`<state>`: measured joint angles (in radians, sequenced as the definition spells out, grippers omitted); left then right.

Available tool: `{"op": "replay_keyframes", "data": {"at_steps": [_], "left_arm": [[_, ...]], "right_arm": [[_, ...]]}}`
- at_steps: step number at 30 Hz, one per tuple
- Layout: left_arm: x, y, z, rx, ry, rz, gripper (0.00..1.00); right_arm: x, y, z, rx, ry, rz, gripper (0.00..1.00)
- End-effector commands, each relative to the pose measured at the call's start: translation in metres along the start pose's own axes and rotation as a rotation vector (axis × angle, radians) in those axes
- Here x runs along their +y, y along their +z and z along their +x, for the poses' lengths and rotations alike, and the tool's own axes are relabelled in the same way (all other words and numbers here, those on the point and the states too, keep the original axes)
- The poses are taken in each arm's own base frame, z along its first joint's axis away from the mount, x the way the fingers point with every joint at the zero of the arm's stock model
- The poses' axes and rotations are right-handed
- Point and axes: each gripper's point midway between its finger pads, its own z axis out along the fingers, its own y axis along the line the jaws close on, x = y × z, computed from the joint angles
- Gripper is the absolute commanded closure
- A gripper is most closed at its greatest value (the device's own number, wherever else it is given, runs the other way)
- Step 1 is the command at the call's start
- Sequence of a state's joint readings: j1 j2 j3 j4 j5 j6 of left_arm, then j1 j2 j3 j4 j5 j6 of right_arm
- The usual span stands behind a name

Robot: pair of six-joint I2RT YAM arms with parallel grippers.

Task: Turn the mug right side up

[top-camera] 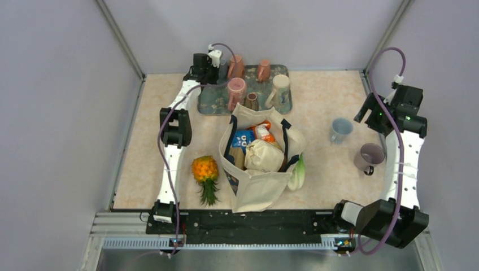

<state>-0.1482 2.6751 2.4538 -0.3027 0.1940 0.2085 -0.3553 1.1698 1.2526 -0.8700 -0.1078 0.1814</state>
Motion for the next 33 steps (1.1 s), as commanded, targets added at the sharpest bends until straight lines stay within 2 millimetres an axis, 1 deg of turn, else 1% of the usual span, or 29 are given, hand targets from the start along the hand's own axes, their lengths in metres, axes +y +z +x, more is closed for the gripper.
{"op": "replay_keyframes", "data": {"at_steps": [1, 2, 3, 5, 9, 11, 14, 15, 16, 17, 18, 21, 23, 24, 26, 28, 31, 32, 33], "left_arm": [[0.008, -0.008, -0.037, -0.112, 0.022, 0.001, 0.90], [0.009, -0.009, -0.035, -0.110, 0.019, 0.000, 0.97], [0.010, -0.011, -0.035, -0.113, 0.018, 0.002, 1.00], [0.010, -0.015, -0.031, -0.112, 0.017, 0.007, 1.00], [0.012, -0.031, -0.022, -0.088, 0.000, 0.018, 1.00], [0.014, -0.046, -0.026, -0.088, -0.044, 0.032, 1.00], [0.015, -0.068, -0.021, -0.071, -0.109, 0.061, 1.00], [0.013, -0.075, -0.013, -0.050, -0.123, 0.070, 1.00], [0.012, -0.083, -0.017, -0.052, -0.121, 0.072, 1.00], [0.008, -0.090, -0.010, -0.033, -0.122, 0.081, 1.00], [0.003, -0.097, 0.001, -0.003, -0.128, 0.092, 1.00], [-0.008, -0.115, 0.020, 0.046, -0.149, 0.117, 1.00], [-0.013, -0.122, 0.034, 0.076, -0.154, 0.126, 0.99], [-0.013, -0.124, 0.040, 0.088, -0.155, 0.124, 0.95], [-0.012, -0.124, 0.048, 0.105, -0.157, 0.119, 0.78], [-0.009, -0.122, 0.053, 0.119, -0.159, 0.103, 0.65], [-0.003, -0.115, 0.050, 0.120, -0.155, 0.081, 0.49], [-0.002, -0.114, 0.046, 0.116, -0.145, 0.083, 0.46], [0.000, -0.111, 0.040, 0.106, -0.138, 0.084, 0.45]], "right_arm": [[0.004, -0.021, -0.027, -0.088, -0.038, 0.006, 0.18], [0.004, -0.022, -0.029, -0.091, -0.038, 0.003, 0.18], [0.005, -0.023, -0.030, -0.093, -0.037, 0.001, 0.18], [0.007, -0.025, -0.031, -0.098, -0.037, -0.008, 0.18], [0.012, -0.028, -0.031, -0.102, -0.029, -0.033, 0.18], [0.015, -0.031, -0.031, -0.105, -0.024, -0.049, 0.18], [0.021, -0.034, -0.030, -0.108, -0.014, -0.081, 0.18], [0.024, -0.035, -0.030, -0.111, -0.011, -0.097, 0.18], [0.027, -0.036, -0.029, -0.110, -0.008, -0.113, 0.18], [0.029, -0.037, -0.028, -0.113, -0.006, -0.127, 0.18], [0.031, -0.038, -0.028, -0.115, -0.001, -0.137, 0.18], [0.034, -0.040, -0.027, -0.132, 0.000, -0.160, 0.18], [0.036, -0.041, -0.025, -0.137, -0.001, -0.173, 0.18], [0.037, -0.041, -0.024, -0.137, -0.001, -0.178, 0.18], [0.038, -0.039, -0.021, -0.129, -0.001, -0.188, 0.18], [0.039, -0.039, -0.020, -0.125, -0.001, -0.195, 0.18], [0.042, -0.041, -0.019, -0.125, -0.002, -0.210, 0.18], [0.042, -0.041, -0.019, -0.124, -0.002, -0.214, 0.18], [0.043, -0.042, -0.018, -0.124, -0.002, -0.216, 0.18]]}}
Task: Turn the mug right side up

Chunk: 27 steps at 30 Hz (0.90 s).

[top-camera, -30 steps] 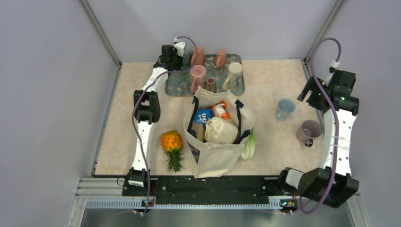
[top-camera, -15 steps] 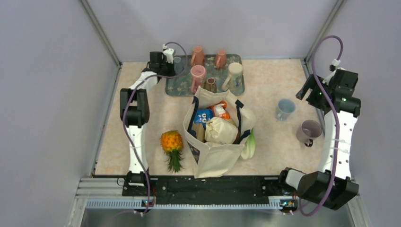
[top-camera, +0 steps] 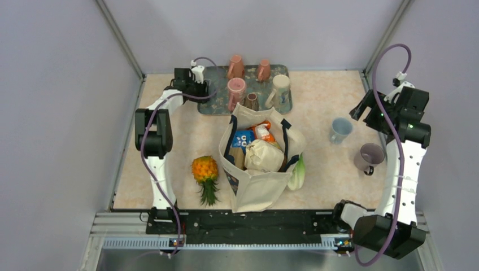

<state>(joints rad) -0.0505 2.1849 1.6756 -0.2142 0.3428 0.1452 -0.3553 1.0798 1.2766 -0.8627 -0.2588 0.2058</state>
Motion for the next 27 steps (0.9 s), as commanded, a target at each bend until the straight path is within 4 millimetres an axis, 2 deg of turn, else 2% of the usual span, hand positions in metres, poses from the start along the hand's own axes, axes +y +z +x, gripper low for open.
{"op": "replay_keyframes", "data": {"at_steps": [1, 4, 11, 12, 14, 15, 22, 27], "left_arm": [[0.005, 0.000, -0.033, -0.054, 0.035, -0.013, 0.45], [0.010, 0.008, -0.037, -0.041, 0.027, -0.025, 0.51], [0.010, 0.011, -0.023, 0.021, 0.046, -0.024, 0.76], [0.010, 0.011, -0.021, 0.027, 0.049, -0.022, 0.80], [0.009, 0.009, -0.020, 0.033, 0.048, -0.018, 0.96], [0.008, 0.008, -0.022, 0.030, 0.042, -0.011, 1.00], [-0.016, -0.024, -0.058, -0.056, -0.096, 0.050, 1.00], [-0.020, -0.051, -0.082, -0.115, -0.209, 0.051, 1.00]], "right_arm": [[0.011, -0.006, -0.005, -0.035, -0.007, -0.046, 0.18], [0.011, -0.009, -0.006, -0.042, -0.014, -0.046, 0.18], [0.012, -0.012, -0.009, -0.050, -0.019, -0.045, 0.18], [0.012, -0.011, -0.009, -0.049, -0.015, -0.045, 0.18], [0.014, -0.010, -0.009, -0.047, -0.006, -0.056, 0.18], [0.016, -0.009, -0.008, -0.044, -0.003, -0.068, 0.18], [0.035, -0.012, -0.010, -0.040, 0.049, -0.166, 0.18], [0.069, -0.019, -0.014, -0.062, 0.078, -0.289, 0.18]]}}
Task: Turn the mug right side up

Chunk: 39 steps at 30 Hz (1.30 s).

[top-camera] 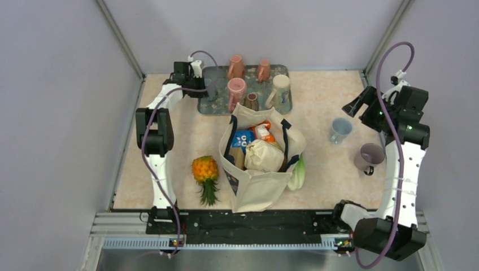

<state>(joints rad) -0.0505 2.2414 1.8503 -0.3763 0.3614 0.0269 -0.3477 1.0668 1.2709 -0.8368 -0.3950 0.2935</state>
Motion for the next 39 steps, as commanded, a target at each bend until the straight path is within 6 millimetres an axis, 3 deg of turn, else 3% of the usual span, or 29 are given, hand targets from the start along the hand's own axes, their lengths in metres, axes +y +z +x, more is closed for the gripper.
{"op": "replay_keyframes", "data": {"at_steps": [1, 11, 18, 23, 28, 33, 39], "left_arm": [[-0.024, -0.057, -0.065, -0.163, -0.093, 0.048, 1.00], [-0.044, -0.095, -0.089, -0.202, -0.184, 0.138, 1.00], [-0.083, -0.159, -0.136, -0.317, -0.206, 0.244, 1.00], [-0.108, -0.214, -0.169, -0.408, -0.131, 0.284, 1.00], [-0.151, -0.262, -0.182, -0.427, -0.106, 0.426, 1.00], [-0.193, -0.313, -0.196, -0.468, -0.021, 0.480, 1.00], [-0.252, -0.342, -0.181, -0.402, -0.004, 0.667, 1.00]], "right_arm": [[0.051, -0.009, -0.010, -0.065, -0.010, -0.170, 0.18], [0.128, -0.005, 0.005, -0.041, -0.006, -0.399, 0.18], [0.206, -0.010, 0.016, -0.039, -0.031, -0.585, 0.18], [0.277, -0.012, 0.025, -0.031, -0.064, -0.775, 0.18], [0.333, -0.008, 0.034, -0.007, -0.039, -0.922, 0.18], [0.366, -0.017, 0.017, -0.088, 0.019, -1.067, 0.18], [0.399, -0.035, 0.012, -0.106, 0.063, -1.258, 0.18]]}}
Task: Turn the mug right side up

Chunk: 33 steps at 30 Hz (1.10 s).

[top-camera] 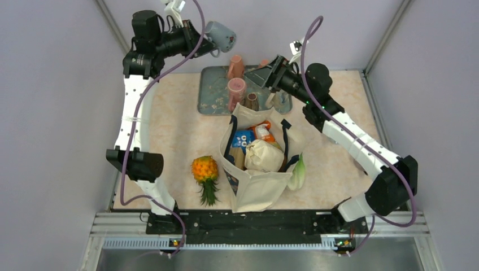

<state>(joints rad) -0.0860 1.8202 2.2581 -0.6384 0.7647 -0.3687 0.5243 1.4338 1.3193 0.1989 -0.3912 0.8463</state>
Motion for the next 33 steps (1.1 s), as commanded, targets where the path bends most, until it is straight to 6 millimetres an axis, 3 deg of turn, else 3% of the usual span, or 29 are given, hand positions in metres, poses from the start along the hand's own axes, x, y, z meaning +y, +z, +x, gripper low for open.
{"op": "replay_keyframes", "data": {"at_steps": [1, 11, 19, 21, 25, 27, 28, 30, 32, 33], "left_arm": [[-0.082, -0.020, -0.005, 0.016, 0.011, 0.204, 1.00], [-0.130, -0.016, 0.019, 0.114, -0.044, 0.351, 1.00], [-0.142, -0.017, 0.039, 0.197, -0.113, 0.420, 1.00], [-0.143, -0.018, 0.044, 0.209, -0.114, 0.426, 1.00], [-0.132, -0.010, 0.057, 0.233, -0.128, 0.393, 1.00], [-0.122, -0.005, 0.063, 0.238, -0.121, 0.359, 1.00], [-0.115, -0.002, 0.065, 0.232, -0.100, 0.327, 0.91], [-0.093, 0.003, 0.065, 0.205, -0.024, 0.224, 0.60], [-0.074, 0.002, 0.061, 0.181, 0.033, 0.134, 0.18], [-0.064, 0.001, 0.058, 0.171, 0.053, 0.100, 0.04]], "right_arm": [[0.077, 0.006, -0.036, -0.121, -0.018, -0.294, 0.19], [0.094, 0.010, -0.050, -0.189, 0.019, -0.411, 0.22], [0.112, 0.009, -0.069, -0.249, 0.000, -0.492, 0.30], [0.112, 0.008, -0.075, -0.271, -0.004, -0.489, 0.42], [0.109, 0.008, -0.079, -0.282, 0.001, -0.482, 0.81], [0.094, 0.011, -0.078, -0.259, 0.017, -0.413, 1.00], [0.083, 0.011, -0.079, -0.252, 0.022, -0.358, 1.00], [0.057, 0.005, -0.084, -0.255, 0.010, -0.217, 1.00], [0.030, -0.008, -0.093, -0.278, -0.054, -0.053, 1.00], [0.025, -0.019, -0.098, -0.288, -0.102, 0.014, 1.00]]}}
